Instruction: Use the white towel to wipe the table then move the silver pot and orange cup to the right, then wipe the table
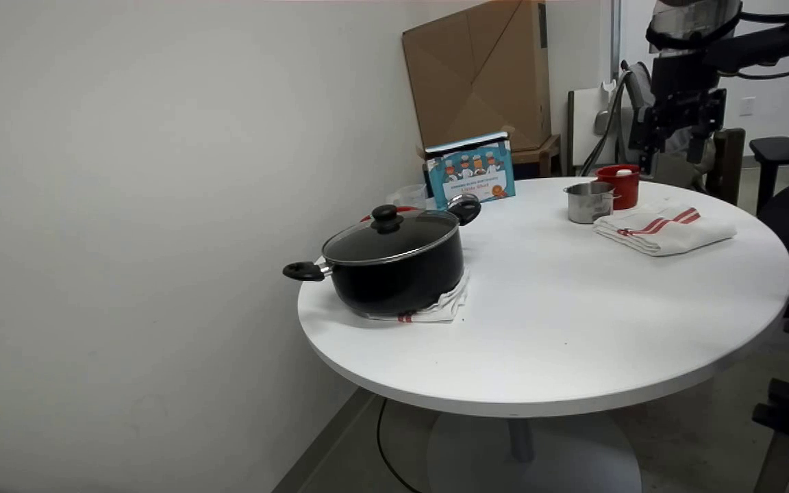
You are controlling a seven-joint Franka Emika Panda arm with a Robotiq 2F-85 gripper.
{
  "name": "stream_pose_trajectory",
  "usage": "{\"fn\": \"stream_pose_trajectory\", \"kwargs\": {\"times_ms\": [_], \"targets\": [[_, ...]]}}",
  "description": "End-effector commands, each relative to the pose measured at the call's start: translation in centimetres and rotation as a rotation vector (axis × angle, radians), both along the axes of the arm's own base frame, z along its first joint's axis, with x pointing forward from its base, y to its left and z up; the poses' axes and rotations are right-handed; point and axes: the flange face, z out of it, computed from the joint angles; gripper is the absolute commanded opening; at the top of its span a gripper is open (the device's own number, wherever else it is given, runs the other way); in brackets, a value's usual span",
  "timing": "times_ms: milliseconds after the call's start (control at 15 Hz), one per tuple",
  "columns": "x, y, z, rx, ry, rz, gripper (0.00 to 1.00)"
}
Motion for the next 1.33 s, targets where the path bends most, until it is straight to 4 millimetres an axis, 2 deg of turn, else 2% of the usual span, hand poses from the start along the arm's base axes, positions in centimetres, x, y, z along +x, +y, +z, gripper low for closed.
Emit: {"fn": "stream_pose_trajectory", "kwargs": {"times_ms": [0, 267, 600, 1000, 1267], "targets": [[0.3, -3.1, -2.1, 0.01, 0.014, -0.054, 1.0], [1.2, -5.9, -4.3, 0.003, 0.036, -0.098, 1.0], [3.1, -7.6, -6.9, -0.012, 0.065, -0.101, 1.0], [5.2, -6.0, -8.9, 0.0, 0.072, -0.02, 1.0], [5.0, -5.5, -10.0, 0.008, 0.095, 0.004, 1.0]]}}
